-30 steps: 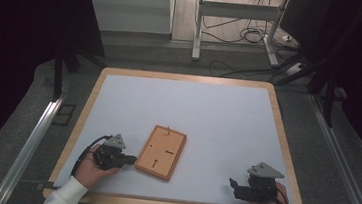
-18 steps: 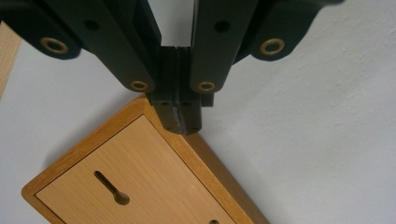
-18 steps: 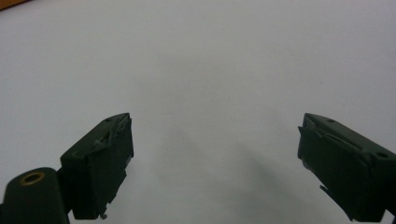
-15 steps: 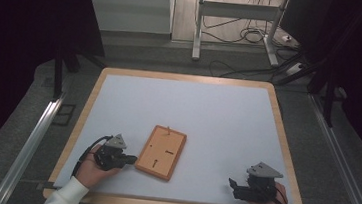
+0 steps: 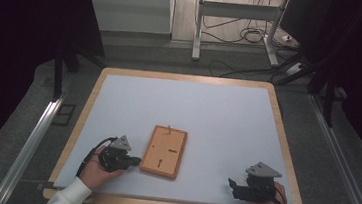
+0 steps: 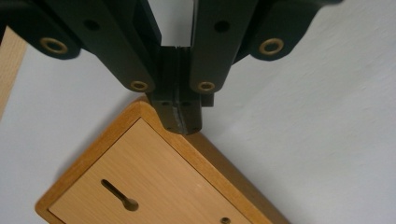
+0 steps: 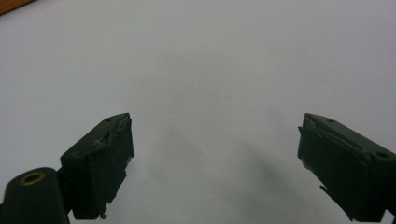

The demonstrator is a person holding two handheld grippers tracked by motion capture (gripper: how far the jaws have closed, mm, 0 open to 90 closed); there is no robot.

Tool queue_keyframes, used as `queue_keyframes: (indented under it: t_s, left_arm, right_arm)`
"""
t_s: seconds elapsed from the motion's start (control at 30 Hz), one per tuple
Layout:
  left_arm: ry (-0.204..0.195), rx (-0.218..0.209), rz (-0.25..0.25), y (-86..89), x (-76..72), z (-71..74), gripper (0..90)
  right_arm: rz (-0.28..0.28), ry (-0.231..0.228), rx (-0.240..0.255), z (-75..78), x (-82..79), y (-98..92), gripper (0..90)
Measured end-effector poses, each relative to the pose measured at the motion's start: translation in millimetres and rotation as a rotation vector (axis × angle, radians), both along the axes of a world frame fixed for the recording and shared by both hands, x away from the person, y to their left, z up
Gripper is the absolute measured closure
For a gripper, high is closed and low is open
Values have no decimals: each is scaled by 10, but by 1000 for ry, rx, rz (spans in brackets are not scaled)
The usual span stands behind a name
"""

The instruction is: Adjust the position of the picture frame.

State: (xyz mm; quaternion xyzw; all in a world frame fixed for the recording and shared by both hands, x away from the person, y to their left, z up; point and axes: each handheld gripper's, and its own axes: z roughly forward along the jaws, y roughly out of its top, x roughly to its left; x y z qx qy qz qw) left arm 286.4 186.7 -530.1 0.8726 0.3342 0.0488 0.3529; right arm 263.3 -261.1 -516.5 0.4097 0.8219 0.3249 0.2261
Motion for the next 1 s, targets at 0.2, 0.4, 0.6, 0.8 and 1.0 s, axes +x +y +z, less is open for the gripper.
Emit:
queue_keyframes:
  t_s: [0.2,0.4,0.6,0.8,1.0]
  left_arm:
    - [-6,40,-14,-112,-10,-31,899]
    - [-28,44,-17,-195,-14,-22,899]
    - [-23,32,-13,-207,3,-16,899]
    - [-26,22,-20,-205,10,-11,899]
    - [-42,-5,8,-134,16,29,900]
  right_arm:
    - [2,1,-2,1,-2,0,107]
    - [-2,-4,0,5,0,-12,107]
    - [0,-3,1,4,0,-12,107]
    - [1,-1,-1,3,-1,-7,107]
    - [-2,-4,2,12,1,-26,107]
